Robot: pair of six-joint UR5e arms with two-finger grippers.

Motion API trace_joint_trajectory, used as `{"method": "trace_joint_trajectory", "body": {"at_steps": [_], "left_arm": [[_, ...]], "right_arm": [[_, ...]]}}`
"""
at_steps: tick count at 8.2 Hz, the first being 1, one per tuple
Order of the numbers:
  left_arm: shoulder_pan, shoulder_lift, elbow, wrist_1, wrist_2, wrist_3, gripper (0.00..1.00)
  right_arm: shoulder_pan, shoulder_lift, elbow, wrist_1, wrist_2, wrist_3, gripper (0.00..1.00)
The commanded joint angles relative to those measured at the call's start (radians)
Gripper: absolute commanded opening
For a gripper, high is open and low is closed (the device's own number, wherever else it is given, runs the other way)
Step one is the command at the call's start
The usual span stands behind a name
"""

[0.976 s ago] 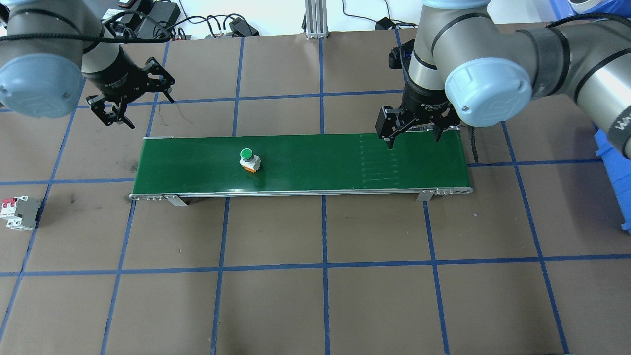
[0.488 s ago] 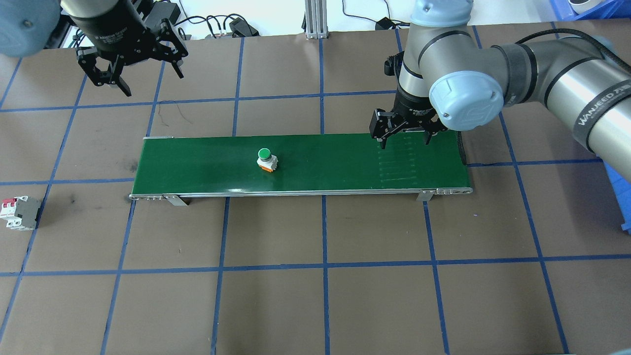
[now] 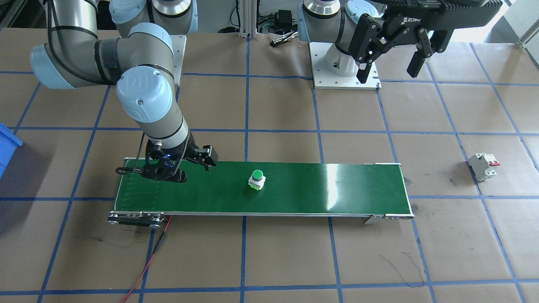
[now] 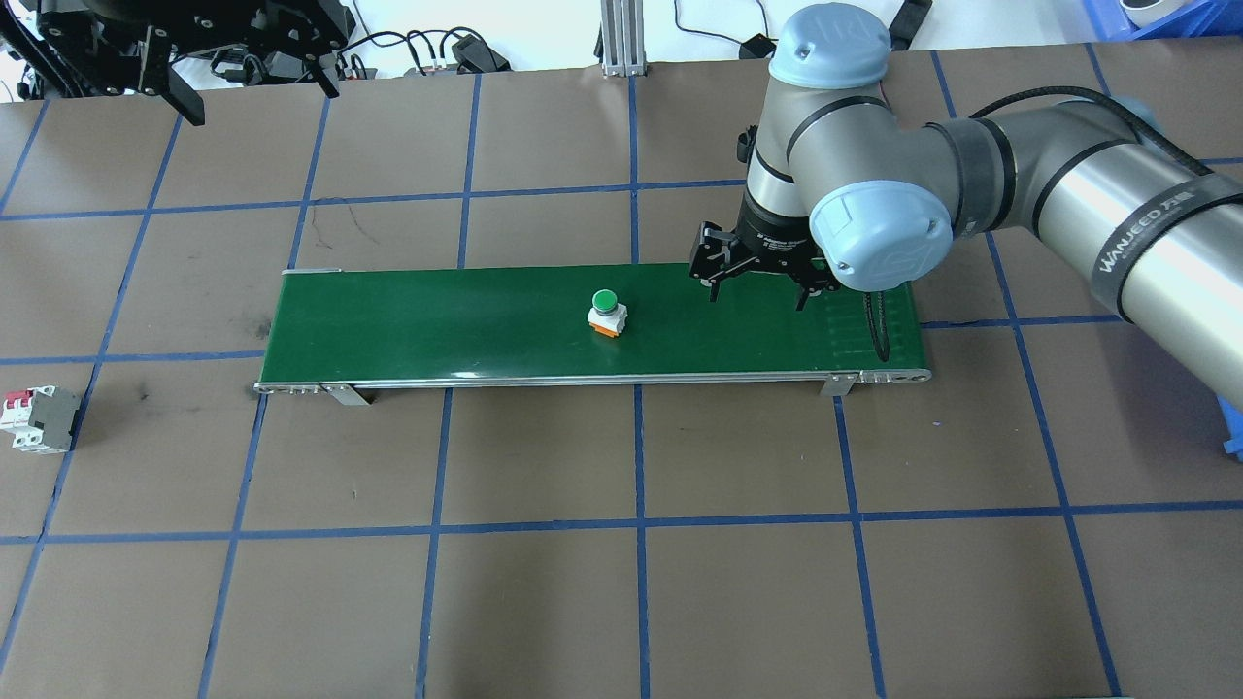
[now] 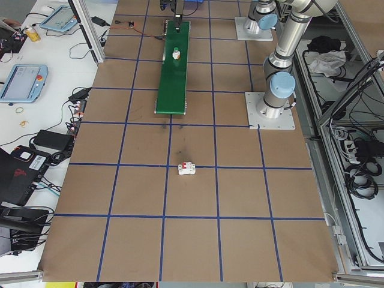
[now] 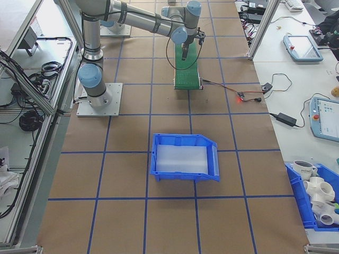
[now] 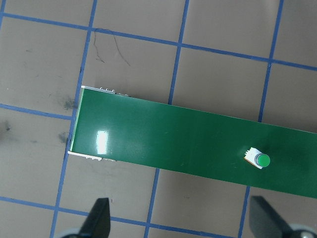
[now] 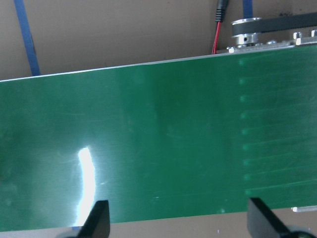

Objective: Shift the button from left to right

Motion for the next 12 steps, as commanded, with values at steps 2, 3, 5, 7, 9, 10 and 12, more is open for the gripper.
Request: {"method": "trace_joint_trajectory", "body": {"at_steps": [2,3,5,7,9,10,12], "left_arm": [[-0.001,0.005,-0.004,-0.006,0.002,0.002,1.00],[-0.001,0.005,-0.003,-0.006,0.002,0.002,1.00],[-0.001,0.007,-0.003,-0.006,0.002,0.002,1.00],[0.000,0.007,-0.003,-0.007,0.002,0.002,1.00],[0.000,0.007,-0.003,-0.007,0.003,0.002,1.00],[0.002,0.007,-0.003,-0.007,0.002,0.002,1.00],[0.002,0.007,-0.004,-0.007,0.003,0.002,1.00]], "right_arm": [[0.067,0.004,0.001,-0.077,0.065,0.149,1.00],[0.070,0.013,0.001,-0.100,0.091,0.163,1.00],[0.070,0.047,0.001,-0.106,0.072,0.152,0.99],[0.063,0.096,0.001,-0.106,0.012,0.149,0.86],[0.032,0.097,0.010,-0.079,-0.033,0.109,0.32],[0.000,0.094,0.011,-0.054,-0.042,0.038,0.04],[-0.095,0.081,0.008,-0.048,-0.042,-0.103,0.00]]}}
